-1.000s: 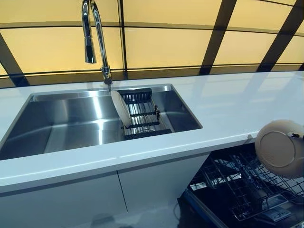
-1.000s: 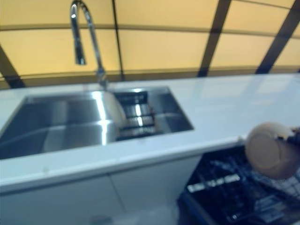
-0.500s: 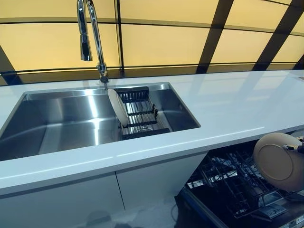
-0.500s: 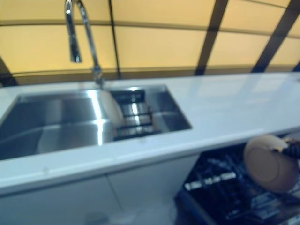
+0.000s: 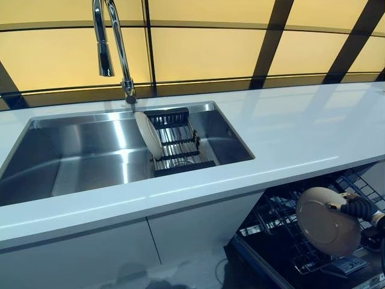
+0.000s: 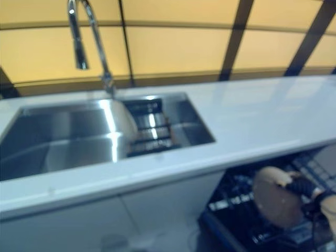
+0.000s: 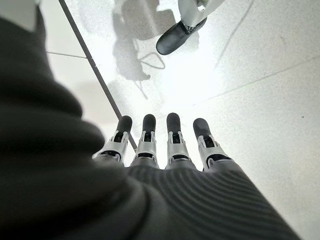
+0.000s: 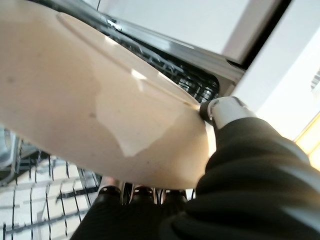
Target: Take plates into dishwasher
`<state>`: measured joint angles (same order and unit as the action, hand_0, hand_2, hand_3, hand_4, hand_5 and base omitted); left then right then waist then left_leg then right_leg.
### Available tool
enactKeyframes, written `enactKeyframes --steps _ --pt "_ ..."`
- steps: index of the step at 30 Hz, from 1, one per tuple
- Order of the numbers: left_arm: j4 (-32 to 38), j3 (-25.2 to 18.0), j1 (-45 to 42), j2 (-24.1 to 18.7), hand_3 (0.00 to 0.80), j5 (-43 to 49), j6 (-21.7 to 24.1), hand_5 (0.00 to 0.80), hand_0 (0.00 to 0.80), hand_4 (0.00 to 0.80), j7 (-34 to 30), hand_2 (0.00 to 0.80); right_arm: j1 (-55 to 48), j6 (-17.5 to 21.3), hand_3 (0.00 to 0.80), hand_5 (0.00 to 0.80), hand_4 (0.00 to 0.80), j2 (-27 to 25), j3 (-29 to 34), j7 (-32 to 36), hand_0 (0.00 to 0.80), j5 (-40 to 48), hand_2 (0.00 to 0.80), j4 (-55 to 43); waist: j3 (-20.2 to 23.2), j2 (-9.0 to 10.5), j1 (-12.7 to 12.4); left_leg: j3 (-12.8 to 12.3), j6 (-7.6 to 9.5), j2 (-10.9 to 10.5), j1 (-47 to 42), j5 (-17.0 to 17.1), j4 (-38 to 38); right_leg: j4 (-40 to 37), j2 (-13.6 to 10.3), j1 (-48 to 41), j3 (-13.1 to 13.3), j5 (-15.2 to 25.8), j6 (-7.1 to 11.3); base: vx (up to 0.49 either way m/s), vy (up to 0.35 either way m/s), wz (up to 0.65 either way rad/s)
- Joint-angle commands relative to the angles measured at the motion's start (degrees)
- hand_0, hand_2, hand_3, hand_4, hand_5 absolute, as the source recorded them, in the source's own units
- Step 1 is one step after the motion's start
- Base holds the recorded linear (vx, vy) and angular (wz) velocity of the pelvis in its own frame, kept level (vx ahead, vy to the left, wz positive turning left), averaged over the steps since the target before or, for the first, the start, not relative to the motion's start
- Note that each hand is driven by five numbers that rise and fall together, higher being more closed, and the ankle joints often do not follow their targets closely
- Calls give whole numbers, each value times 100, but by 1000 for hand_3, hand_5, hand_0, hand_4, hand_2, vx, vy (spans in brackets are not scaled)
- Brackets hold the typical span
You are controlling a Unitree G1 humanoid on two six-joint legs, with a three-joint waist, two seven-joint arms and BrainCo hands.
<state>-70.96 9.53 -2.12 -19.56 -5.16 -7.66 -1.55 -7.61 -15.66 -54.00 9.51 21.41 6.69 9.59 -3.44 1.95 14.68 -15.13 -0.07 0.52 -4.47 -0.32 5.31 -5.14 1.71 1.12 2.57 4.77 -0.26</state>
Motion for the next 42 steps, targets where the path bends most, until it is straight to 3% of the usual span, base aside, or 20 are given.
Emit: enactKeyframes --steps 1,17,30,39,40,41,42 --pt "-178 -137 174 -105 0 346 11 0 0 0 61 0 518 211 800 800 800 127 91 -333 800 -298 800 137 -36 13 -188 -191 158 139 -147 -426 -31 158 -73 -161 -241 -328 480 0 0 0" --pt "54 26 213 -46 0 435 -60 0 0 0 98 0 807 577 800 800 800 620 -794 -1041 800 -1146 800 1103 -122 -100 -328 -109 144 147 -107 -400 -31 137 -119 -160 -341 -343 481 0 0 0" --pt "151 154 283 -43 0 511 -160 0 0 0 73 0 1058 614 800 800 800 899 -1368 -1355 800 -1507 800 1970 -104 -144 -464 32 129 146 -82 -389 -31 50 -137 -222 -370 -325 480 -5 -6 4" --pt "150 130 313 -72 0 541 -196 0 0 0 37 0 1053 534 800 800 800 918 -1381 -1399 800 -1488 800 2038 -86 -127 -484 84 121 150 -54 -380 -31 21 -135 -222 -363 -312 485 -4 -2 2" --pt "151 124 314 -72 0 551 -201 0 0 0 31 0 1042 515 759 759 759 915 -1369 -1437 759 -1492 759 2030 -84 -124 -483 83 120 151 -54 -379 -31 20 -134 -222 -361 -309 485 0 0 0" --pt "153 120 308 -71 0 553 -203 0 0 0 34 0 1030 466 417 417 417 914 -1356 -1490 417 -1463 417 2021 -82 -116 -480 81 125 150 -54 -378 -31 25 -132 -219 -354 -309 485 0 0 0" --pt "152 120 306 -74 0 552 -202 0 0 0 33 0 1029 448 0 0 0 917 -1353 -1507 0 -1451 0 2026 -83 -114 -478 81 127 149 -57 -380 -31 30 -132 -220 -351 -311 486 0 0 0"
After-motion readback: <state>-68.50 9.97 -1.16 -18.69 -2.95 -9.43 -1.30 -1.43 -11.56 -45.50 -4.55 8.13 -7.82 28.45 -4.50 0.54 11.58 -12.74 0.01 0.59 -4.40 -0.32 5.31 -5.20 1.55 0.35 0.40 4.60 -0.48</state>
